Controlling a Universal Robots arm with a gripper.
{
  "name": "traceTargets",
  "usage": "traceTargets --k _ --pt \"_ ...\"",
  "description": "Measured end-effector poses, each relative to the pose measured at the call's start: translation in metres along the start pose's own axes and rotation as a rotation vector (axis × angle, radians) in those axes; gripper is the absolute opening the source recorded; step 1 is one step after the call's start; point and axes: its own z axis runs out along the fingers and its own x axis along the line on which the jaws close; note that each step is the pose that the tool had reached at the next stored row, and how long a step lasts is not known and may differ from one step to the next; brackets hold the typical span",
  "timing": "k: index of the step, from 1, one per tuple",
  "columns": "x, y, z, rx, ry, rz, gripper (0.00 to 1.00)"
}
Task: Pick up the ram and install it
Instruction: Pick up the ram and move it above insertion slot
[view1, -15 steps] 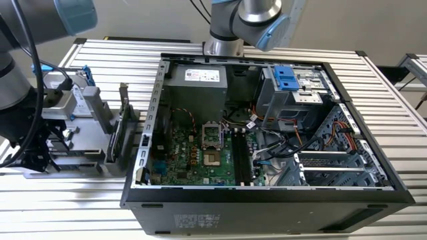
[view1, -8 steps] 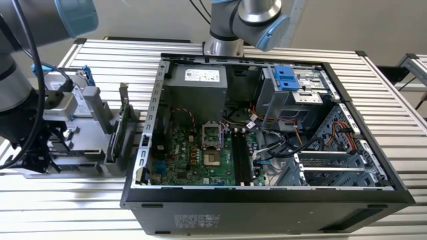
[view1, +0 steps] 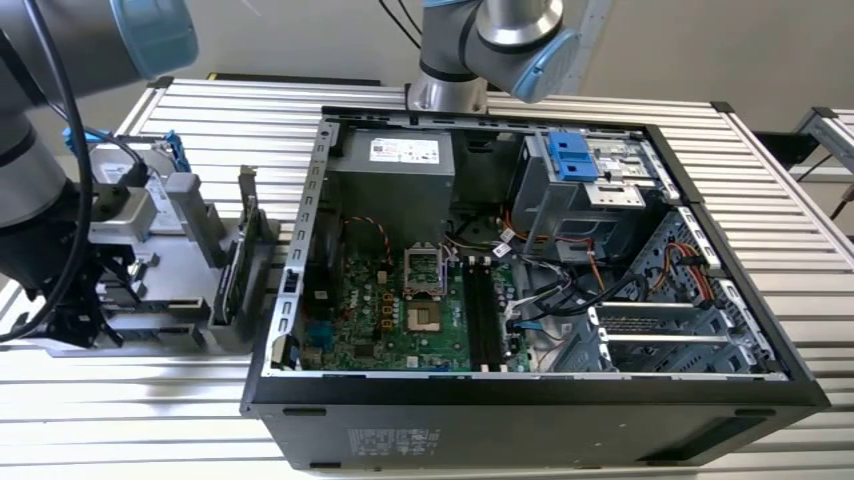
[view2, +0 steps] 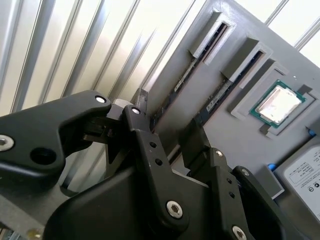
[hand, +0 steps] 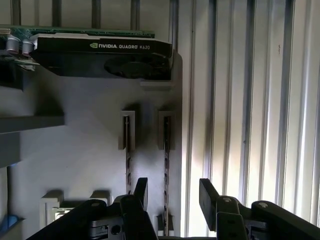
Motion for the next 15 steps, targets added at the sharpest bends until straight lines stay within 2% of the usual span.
traceTargets --k 15 --pt "0.0002 -0.0001 0.0062 -0.0001 0.0 0.0 1.0"
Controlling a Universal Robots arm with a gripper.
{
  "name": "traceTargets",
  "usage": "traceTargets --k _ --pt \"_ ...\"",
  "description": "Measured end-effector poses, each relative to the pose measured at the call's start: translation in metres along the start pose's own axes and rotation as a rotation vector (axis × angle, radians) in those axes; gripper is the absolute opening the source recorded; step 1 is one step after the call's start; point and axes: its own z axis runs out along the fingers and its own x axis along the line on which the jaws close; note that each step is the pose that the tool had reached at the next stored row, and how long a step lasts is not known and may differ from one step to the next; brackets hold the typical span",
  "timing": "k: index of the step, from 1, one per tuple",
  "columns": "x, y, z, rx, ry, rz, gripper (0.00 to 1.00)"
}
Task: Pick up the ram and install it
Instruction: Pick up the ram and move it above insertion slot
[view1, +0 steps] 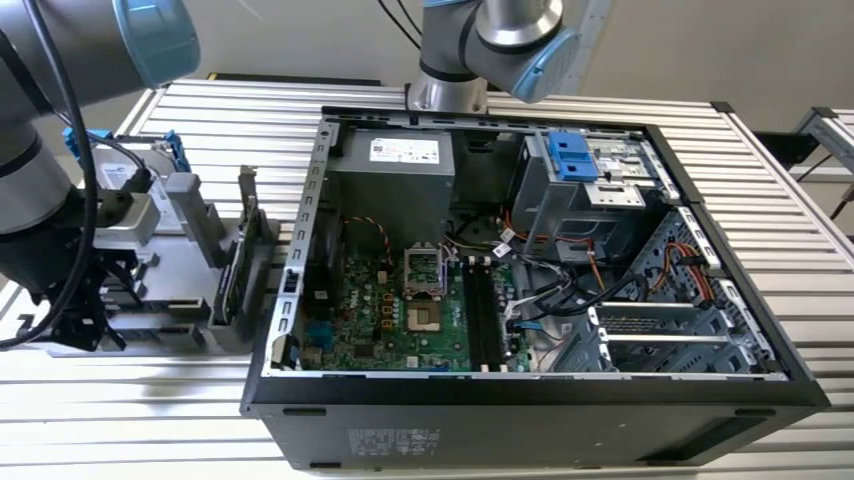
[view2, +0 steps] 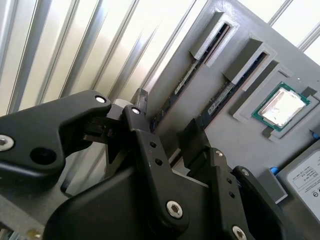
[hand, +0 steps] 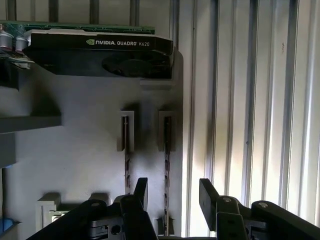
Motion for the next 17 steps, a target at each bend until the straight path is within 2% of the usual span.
traceTargets --k 17 --pt "0.0002 -0.0001 0.0047 0.0 0.0001 0.0 1.0"
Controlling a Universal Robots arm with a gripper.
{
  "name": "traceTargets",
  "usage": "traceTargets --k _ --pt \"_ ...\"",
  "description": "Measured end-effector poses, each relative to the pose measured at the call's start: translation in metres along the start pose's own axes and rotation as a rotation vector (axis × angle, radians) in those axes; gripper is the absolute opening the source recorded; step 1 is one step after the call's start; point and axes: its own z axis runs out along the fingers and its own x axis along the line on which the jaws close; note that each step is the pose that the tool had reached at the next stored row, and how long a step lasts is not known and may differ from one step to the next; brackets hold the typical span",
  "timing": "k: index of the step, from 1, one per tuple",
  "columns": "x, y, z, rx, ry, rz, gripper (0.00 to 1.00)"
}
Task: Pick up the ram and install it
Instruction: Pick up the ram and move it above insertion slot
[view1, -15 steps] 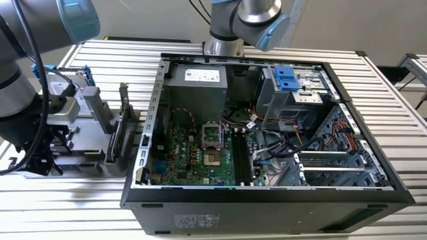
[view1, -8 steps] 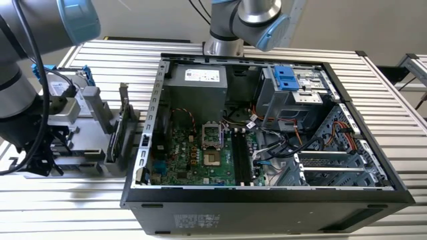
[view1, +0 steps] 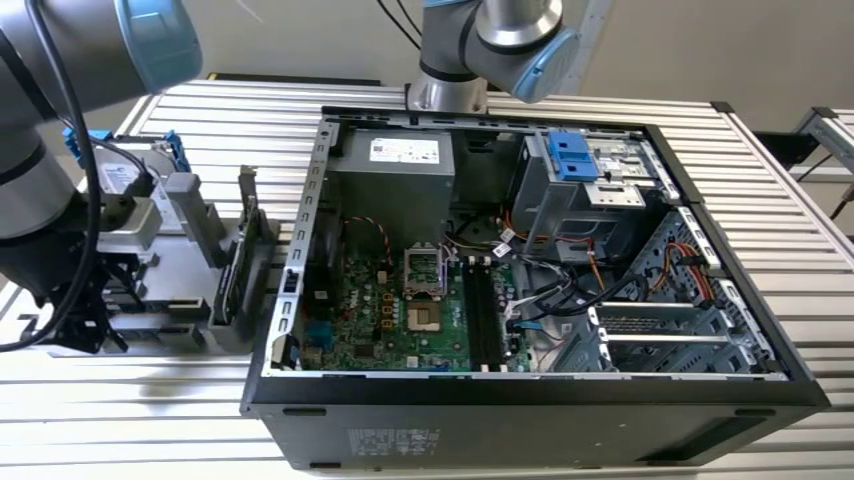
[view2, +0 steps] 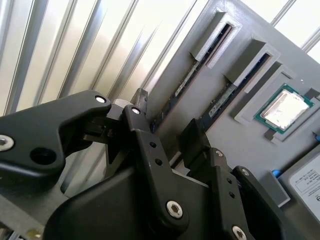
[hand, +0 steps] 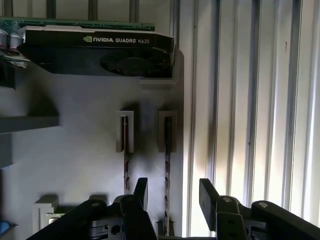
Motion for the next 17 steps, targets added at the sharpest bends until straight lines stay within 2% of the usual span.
traceTargets --k 17 --pt "0.0003 -0.0001 0.0085 0.0001 -0.0001 0.0 1.0"
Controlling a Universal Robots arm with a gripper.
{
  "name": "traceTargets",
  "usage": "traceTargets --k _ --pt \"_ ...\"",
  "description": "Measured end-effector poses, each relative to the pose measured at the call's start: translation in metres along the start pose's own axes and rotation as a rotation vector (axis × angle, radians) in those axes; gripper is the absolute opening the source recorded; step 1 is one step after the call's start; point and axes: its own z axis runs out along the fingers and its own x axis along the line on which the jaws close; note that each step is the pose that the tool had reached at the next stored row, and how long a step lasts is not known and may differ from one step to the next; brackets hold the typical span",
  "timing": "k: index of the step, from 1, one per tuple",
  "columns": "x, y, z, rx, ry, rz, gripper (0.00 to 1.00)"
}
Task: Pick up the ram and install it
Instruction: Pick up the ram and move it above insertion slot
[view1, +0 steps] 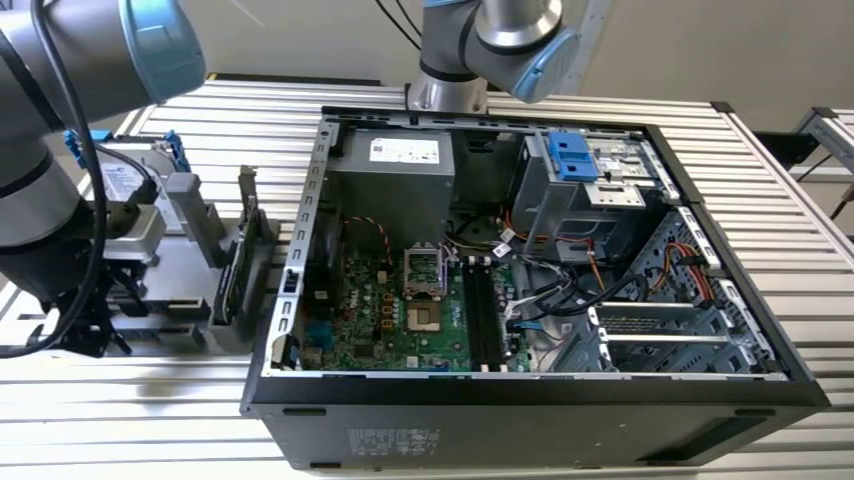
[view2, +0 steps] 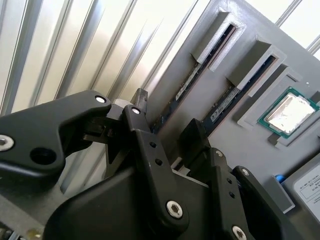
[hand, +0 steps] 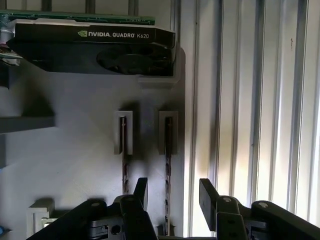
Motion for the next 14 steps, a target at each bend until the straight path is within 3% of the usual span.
traceTargets --k 14 --pt "0.0007 -0.0001 0.0051 -0.0001 0.0 0.0 1.0"
